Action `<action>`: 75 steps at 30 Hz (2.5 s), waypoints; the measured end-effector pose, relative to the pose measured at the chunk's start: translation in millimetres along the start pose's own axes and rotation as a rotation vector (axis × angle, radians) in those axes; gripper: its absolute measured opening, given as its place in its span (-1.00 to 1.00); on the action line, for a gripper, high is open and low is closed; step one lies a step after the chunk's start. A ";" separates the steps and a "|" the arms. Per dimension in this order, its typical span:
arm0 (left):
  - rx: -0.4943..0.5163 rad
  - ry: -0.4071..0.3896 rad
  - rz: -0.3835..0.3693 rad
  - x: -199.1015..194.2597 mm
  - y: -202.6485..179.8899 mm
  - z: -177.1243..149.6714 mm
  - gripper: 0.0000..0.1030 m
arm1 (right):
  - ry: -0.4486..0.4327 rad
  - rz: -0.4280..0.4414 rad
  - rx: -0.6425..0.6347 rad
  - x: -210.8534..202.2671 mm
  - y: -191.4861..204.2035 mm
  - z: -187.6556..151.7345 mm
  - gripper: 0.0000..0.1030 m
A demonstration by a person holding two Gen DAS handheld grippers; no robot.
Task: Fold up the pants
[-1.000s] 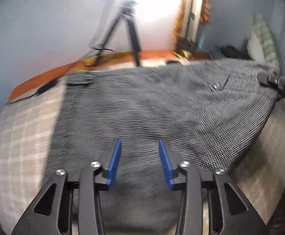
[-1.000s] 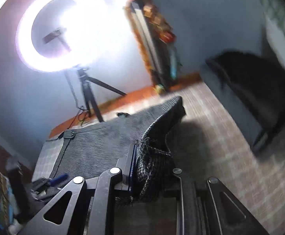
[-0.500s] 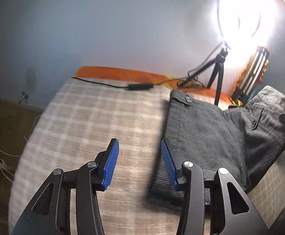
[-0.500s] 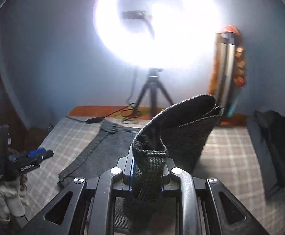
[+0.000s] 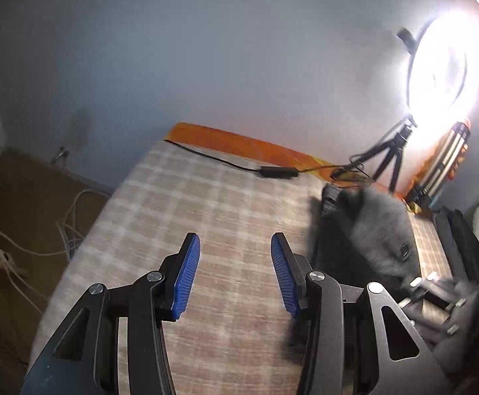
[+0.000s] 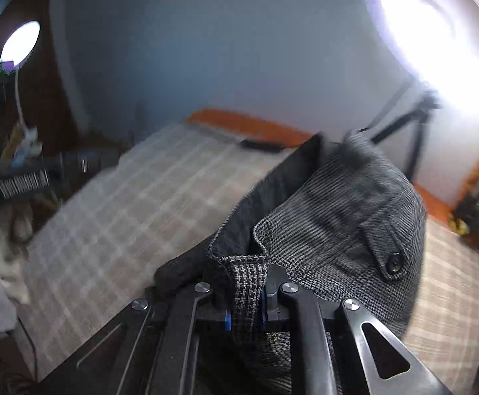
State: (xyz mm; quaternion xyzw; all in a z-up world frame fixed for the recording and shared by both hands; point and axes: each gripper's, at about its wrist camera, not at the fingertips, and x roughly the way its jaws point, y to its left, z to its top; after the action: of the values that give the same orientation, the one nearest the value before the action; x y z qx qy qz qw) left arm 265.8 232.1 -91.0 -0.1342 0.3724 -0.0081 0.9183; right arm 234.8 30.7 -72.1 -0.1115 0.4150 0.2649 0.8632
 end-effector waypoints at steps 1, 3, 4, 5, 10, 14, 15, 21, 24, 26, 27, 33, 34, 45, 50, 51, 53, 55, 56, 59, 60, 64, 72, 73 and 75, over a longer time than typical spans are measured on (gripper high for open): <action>-0.005 0.000 0.002 -0.4 2.7 0.6 -0.16 | 0.018 0.002 -0.018 9.6 8.5 -1.6 -0.82; -0.005 -0.004 0.007 -1.3 5.3 1.2 -0.16 | 0.041 0.002 -0.037 24.1 18.5 -4.3 -0.82; -0.002 -0.005 0.009 -1.4 5.4 1.4 -0.16 | 0.048 0.000 -0.041 30.1 21.2 -4.6 -0.82; 0.001 -0.005 0.009 -1.5 5.2 1.5 -0.16 | 0.052 0.002 -0.040 33.6 23.2 -5.3 -0.82; 0.040 -0.007 0.018 -2.3 -4.1 -0.4 -0.16 | 0.060 0.040 -0.027 39.4 21.7 -2.9 -0.75; 0.054 0.019 -0.008 -0.2 -13.9 -2.2 -0.12 | 0.049 0.159 0.014 27.2 6.3 -2.1 -0.20; 0.051 0.028 -0.019 0.5 -16.4 -2.6 0.03 | 0.040 0.189 0.027 20.5 5.9 -3.3 -0.12; 0.027 0.086 -0.094 3.5 -28.6 -4.0 0.17 | -0.052 0.304 0.115 -28.5 -28.7 -16.2 0.33; -0.012 0.131 -0.154 5.1 -35.9 -7.6 0.30 | -0.065 0.320 0.201 -43.6 -60.1 -24.0 0.40; -0.038 0.167 -0.197 7.5 -41.0 -12.3 0.32 | -0.065 0.303 0.259 -49.7 -84.3 -29.9 0.47; -0.060 0.196 -0.225 10.2 -44.5 -16.8 0.32 | -0.066 0.288 0.292 -51.4 -99.2 -34.0 0.50; -0.160 0.333 -0.286 22.6 -55.7 -41.2 0.33 | -0.029 0.272 0.427 -51.4 -161.8 -53.8 0.59; -0.174 0.347 -0.285 24.2 -57.2 -45.1 0.33 | -0.021 0.274 0.444 -49.6 -171.0 -56.2 0.60; -0.277 0.402 -0.220 36.5 -66.7 -67.7 0.33 | 0.050 0.348 0.569 -21.3 -220.8 -70.9 0.64; -0.353 0.412 -0.210 42.1 -55.6 -79.6 0.39 | 0.076 0.405 0.598 -4.2 -224.2 -70.1 0.66; -0.383 0.405 -0.208 43.2 -50.0 -81.7 0.46 | 0.080 0.414 0.604 -0.8 -224.5 -69.9 0.67; -0.432 0.399 -0.224 45.4 -44.1 -84.1 0.47 | 0.086 0.429 0.613 4.5 -224.4 -70.2 0.67; -0.491 0.384 -0.253 47.3 -41.0 -84.8 0.48 | 0.088 0.446 0.625 9.6 -224.8 -70.2 0.67; -0.504 0.375 -0.259 47.3 -41.3 -84.7 0.48 | 0.088 0.453 0.630 11.6 -224.9 -70.5 0.67; -0.507 0.351 -0.258 49.1 -48.4 -82.4 0.55 | 0.096 0.473 0.650 18.8 -225.4 -70.9 0.67; -0.509 0.349 -0.257 50.2 -50.1 -81.3 0.55 | 0.098 0.478 0.656 20.9 -225.8 -70.8 0.67; -0.579 0.335 -0.268 56.0 -47.3 -79.0 0.56 | 0.113 0.504 0.678 30.5 -225.5 -73.0 0.69; -0.494 0.278 -0.238 55.5 -55.8 -86.5 0.56 | 0.086 0.509 0.727 42.3 -234.2 -72.1 0.67; -0.500 0.268 -0.237 55.5 -55.8 -87.8 0.56 | 0.082 0.511 0.732 43.6 -236.8 -72.0 0.66; -0.512 0.257 -0.229 56.7 -56.4 -87.2 0.56 | 0.067 0.526 0.747 45.5 -240.5 -71.7 0.67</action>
State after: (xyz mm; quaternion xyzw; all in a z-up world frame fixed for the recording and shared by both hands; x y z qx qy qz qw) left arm 251.7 150.2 -175.3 -0.4003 0.4577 -0.0346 0.7932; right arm 343.3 -183.0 -159.2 0.3081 0.5242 0.3035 0.7336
